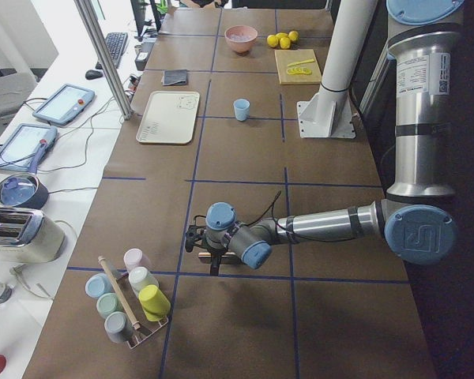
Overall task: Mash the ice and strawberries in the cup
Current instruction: 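Grasp the metal pestle beside the table with the left gripper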
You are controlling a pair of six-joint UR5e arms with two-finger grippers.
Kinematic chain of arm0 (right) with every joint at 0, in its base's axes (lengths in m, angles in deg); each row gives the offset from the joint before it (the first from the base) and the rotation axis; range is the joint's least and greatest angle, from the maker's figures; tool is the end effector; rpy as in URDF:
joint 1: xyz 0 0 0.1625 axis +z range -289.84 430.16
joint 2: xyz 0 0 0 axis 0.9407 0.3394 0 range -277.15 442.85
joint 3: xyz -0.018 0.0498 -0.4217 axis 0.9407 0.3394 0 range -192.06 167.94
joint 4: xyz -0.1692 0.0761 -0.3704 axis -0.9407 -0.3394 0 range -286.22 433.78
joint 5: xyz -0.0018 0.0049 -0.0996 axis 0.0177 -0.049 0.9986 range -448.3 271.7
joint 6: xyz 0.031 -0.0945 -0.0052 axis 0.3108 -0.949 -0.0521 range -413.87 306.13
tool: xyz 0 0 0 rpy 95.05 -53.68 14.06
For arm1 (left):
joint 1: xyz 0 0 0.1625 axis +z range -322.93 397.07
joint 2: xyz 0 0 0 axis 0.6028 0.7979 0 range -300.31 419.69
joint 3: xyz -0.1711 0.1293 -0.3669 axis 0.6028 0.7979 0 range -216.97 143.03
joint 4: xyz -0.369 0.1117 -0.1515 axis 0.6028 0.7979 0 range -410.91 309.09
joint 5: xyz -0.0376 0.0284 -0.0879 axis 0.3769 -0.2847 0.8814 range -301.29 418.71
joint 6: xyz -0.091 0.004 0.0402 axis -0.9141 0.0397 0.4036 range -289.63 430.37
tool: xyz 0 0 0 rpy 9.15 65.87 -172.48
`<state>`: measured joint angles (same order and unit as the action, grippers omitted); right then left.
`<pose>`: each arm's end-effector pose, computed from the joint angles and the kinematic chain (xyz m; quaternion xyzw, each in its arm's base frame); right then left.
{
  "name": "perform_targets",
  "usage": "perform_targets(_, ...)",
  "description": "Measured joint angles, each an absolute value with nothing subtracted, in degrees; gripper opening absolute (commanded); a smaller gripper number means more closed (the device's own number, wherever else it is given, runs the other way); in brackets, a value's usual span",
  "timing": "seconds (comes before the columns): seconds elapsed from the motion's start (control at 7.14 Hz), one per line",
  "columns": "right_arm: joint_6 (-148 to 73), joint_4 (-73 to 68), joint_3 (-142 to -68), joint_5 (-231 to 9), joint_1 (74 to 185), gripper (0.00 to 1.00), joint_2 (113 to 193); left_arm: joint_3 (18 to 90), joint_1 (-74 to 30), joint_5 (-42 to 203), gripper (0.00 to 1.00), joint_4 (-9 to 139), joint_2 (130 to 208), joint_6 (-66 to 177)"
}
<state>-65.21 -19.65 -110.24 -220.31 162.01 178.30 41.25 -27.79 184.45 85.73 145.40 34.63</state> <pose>0.0813 -0.4478 0.6421 0.0355 -0.3568 -0.0750 0.9305 0.1325 -0.4593 0.7138 0.0664 0.3823 -0.0044 0.9216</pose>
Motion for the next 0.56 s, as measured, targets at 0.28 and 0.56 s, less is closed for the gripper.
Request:
perform_targets(0.28,-65.21,-19.65,-110.23,-220.31,162.01,0.99,178.3,41.0,-26.86,184.4,1.0,85.76,145.65,34.61)
perform_targets(0.56,-65.21,-19.65,-110.18,-220.31,162.01,1.0,178.3,40.74,-25.98,184.39,0.16,85.87,146.07,34.66)
